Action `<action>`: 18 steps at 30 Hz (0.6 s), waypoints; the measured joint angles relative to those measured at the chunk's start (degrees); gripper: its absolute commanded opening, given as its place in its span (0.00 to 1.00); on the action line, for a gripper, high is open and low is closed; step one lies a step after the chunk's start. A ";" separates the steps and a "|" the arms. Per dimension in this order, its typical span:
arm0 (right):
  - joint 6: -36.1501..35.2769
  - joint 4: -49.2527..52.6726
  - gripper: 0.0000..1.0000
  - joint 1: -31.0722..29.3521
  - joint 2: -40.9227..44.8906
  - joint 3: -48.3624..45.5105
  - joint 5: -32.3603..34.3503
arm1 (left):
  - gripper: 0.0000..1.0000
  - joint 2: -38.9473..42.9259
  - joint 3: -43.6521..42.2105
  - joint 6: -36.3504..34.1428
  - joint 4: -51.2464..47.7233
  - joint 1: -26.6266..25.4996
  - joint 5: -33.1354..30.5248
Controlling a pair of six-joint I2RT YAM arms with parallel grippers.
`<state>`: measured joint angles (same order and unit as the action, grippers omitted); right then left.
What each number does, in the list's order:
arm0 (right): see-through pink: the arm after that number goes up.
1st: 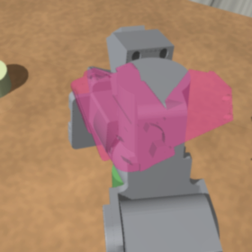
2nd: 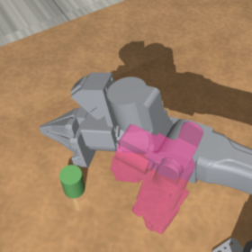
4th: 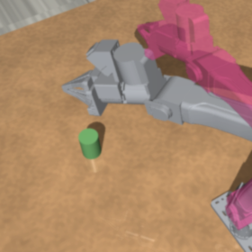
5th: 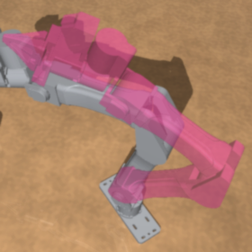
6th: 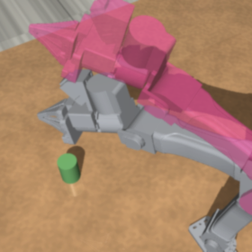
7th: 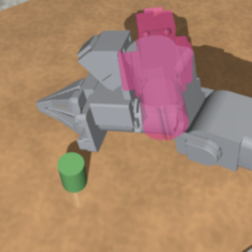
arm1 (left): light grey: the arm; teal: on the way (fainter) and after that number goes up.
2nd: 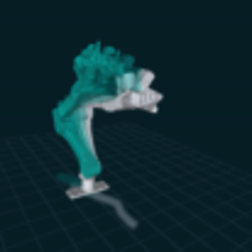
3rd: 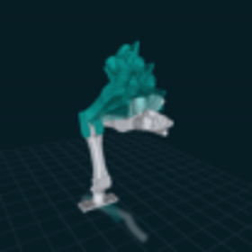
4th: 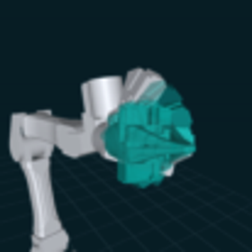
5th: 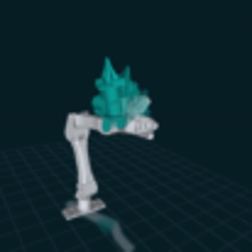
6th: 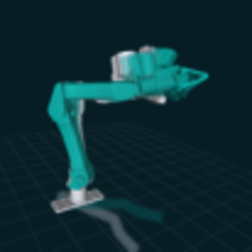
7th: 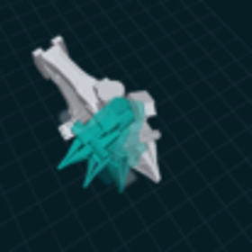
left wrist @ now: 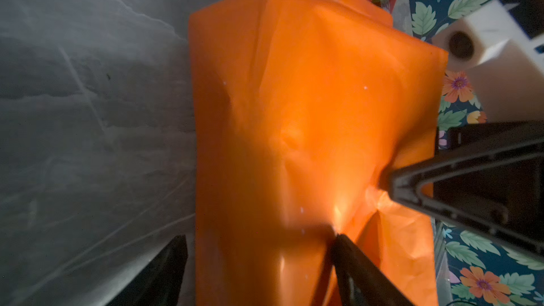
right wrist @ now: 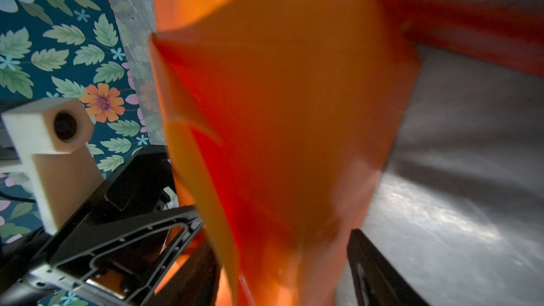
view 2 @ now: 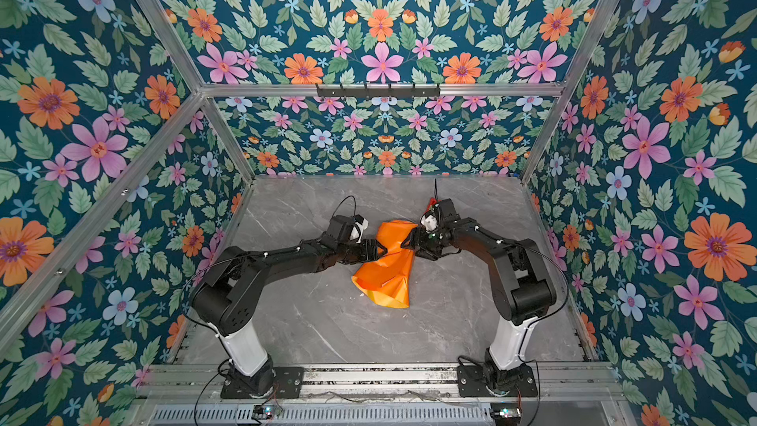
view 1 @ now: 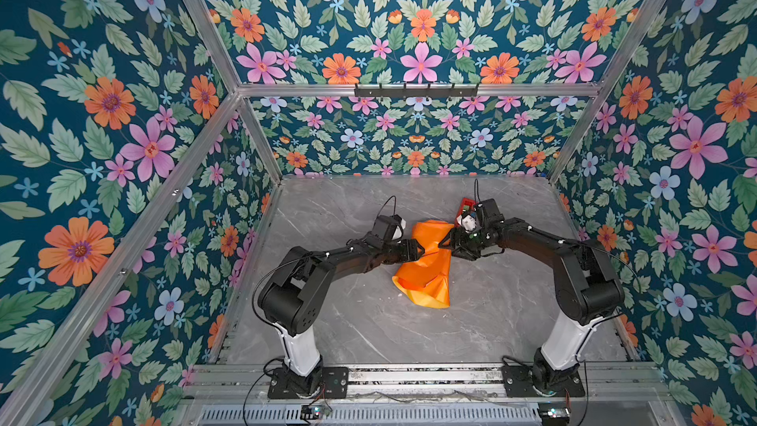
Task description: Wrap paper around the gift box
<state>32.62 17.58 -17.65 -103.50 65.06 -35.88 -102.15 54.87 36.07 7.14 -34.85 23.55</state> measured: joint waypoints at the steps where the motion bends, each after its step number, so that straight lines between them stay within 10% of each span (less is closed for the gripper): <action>1: 0.15 -0.11 0.61 -0.31 -0.28 -0.17 -0.07 | 0.79 0.31 -0.48 0.44 0.42 -0.31 -0.55; 18: -4.81 -0.83 0.52 -4.22 0.83 -3.67 -4.07 | 0.80 12.57 -13.00 10.29 0.85 -6.60 -7.52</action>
<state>27.81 16.75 -21.87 -102.67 61.39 -39.94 -89.58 41.87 46.37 7.99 -41.45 16.03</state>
